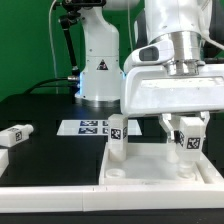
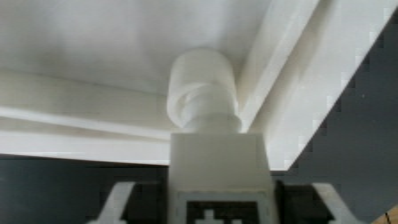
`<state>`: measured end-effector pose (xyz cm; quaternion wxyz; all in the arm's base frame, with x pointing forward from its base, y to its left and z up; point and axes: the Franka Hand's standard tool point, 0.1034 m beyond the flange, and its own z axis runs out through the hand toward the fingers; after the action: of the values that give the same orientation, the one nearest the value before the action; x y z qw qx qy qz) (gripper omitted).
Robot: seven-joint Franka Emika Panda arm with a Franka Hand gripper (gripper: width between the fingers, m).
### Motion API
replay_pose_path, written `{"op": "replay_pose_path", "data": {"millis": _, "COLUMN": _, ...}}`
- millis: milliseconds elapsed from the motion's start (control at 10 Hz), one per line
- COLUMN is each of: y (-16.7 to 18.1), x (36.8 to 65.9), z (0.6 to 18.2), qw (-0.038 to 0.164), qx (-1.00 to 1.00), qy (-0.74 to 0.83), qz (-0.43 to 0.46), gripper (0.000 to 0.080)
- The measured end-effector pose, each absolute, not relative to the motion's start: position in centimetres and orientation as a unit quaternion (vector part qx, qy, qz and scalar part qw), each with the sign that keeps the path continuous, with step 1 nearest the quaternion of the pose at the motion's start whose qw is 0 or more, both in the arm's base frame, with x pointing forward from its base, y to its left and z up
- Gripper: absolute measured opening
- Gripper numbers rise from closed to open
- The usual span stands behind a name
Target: Assemble square table
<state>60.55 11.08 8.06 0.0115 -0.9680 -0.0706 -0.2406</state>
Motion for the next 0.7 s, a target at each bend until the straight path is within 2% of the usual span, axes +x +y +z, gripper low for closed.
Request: {"op": "replay_pose_path", "data": {"millis": 700, "y": 10.71, "x": 60.69, "z": 7.67, "qw": 0.009, "qx": -0.967, "qy": -0.071, "qz": -0.244, "gripper": 0.0288}}
